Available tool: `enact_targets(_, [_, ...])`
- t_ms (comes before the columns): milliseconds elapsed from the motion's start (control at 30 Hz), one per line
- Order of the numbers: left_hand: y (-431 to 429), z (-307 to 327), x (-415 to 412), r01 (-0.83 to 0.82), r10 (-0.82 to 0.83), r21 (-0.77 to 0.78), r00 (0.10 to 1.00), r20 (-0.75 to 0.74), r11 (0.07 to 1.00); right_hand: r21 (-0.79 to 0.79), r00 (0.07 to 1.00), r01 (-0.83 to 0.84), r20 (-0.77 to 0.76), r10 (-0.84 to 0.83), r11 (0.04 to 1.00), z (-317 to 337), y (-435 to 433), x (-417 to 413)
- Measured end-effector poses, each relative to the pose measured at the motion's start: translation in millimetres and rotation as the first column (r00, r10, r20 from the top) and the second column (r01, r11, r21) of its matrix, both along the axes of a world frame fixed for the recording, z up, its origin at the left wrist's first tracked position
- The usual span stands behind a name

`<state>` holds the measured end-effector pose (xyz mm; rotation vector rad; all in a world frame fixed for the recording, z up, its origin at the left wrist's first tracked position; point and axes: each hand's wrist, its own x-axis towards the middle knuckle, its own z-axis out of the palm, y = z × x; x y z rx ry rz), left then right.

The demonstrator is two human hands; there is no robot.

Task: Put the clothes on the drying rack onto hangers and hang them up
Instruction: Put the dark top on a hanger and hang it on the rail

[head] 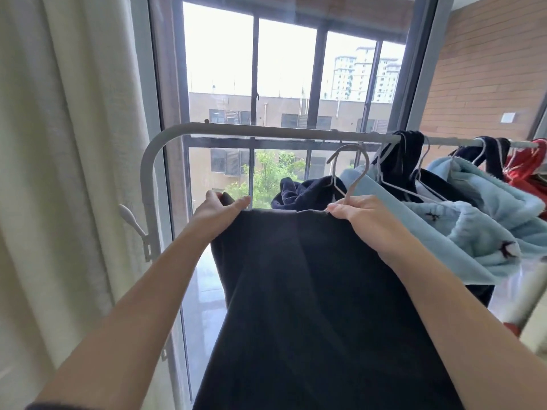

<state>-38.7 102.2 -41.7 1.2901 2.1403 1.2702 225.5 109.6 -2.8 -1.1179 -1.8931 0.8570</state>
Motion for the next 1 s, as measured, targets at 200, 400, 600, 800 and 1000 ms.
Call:
enact_targets(200, [4.4,6.8,1.8,0.091,-0.12,-0.177,0.979,-0.165,0.98,0.037,0.995,-0.058,0.083,0.055,0.998,2.1,4.8,4.9])
enact_targets(400, [1.3,1.3,8.1,0.016,0.047,0.253,0.969,-0.242,0.967,0.02,0.99,0.043,0.131,-0.045,0.999,5.6,17.6,19.5])
enact_targets(600, [-18.9,-6.7,9.5,-0.081,0.096,0.525,0.995,-0.002,0.847,0.013,0.989,0.113,0.098,-0.113,0.994,7.0,24.2,28.0])
enact_targets(800, [-17.9,-0.8,1.5,-0.074,0.071,-0.002,0.971,-0.23,0.997,0.038,0.995,0.047,0.081,-0.05,0.998,5.8,22.7,18.4])
enact_targets(1000, [0.7,16.5,27.9,0.028,-0.153,-0.286,0.893,-0.424,0.958,0.114,0.967,-0.049,0.253,0.019,0.992,8.2,15.2,3.6])
